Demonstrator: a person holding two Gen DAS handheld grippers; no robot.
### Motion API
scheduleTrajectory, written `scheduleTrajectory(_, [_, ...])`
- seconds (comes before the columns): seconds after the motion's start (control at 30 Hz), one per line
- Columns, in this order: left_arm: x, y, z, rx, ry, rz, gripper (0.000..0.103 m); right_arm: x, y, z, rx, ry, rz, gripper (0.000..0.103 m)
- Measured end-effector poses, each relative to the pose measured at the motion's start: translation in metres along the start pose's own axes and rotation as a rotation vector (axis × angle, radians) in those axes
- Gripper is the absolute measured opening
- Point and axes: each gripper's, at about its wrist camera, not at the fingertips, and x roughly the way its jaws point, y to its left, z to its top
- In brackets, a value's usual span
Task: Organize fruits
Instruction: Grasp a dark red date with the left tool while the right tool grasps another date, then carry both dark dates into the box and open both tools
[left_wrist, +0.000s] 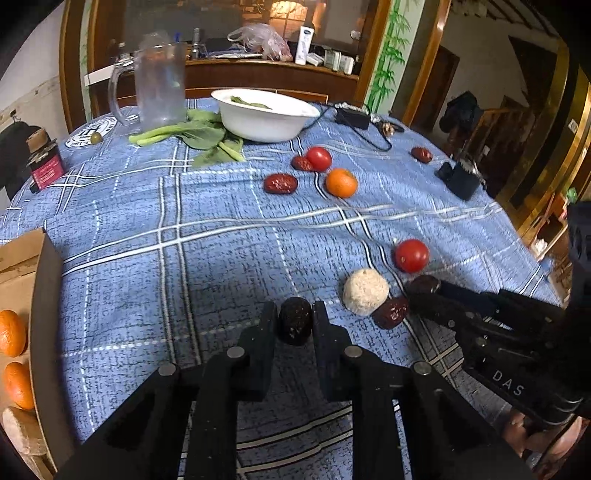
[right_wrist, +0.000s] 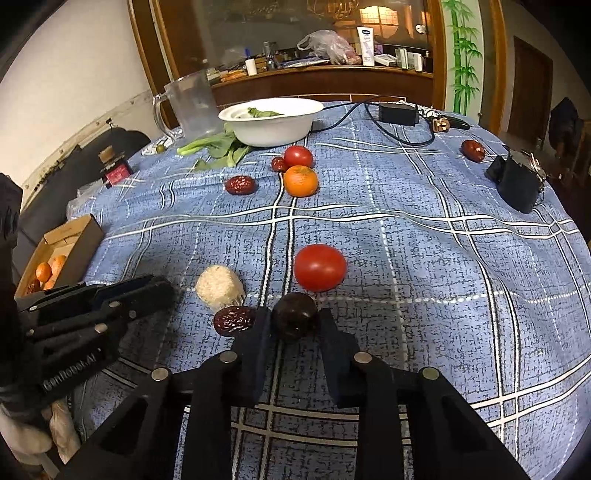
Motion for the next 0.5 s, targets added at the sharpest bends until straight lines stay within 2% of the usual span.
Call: scheduleTrajectory(0.5, [-0.004,0.006,0.003,-0.010,-0.038,0.014,0.018,-0.014,-0.005,-0.006,0.084,-0.036,0.024,0.026])
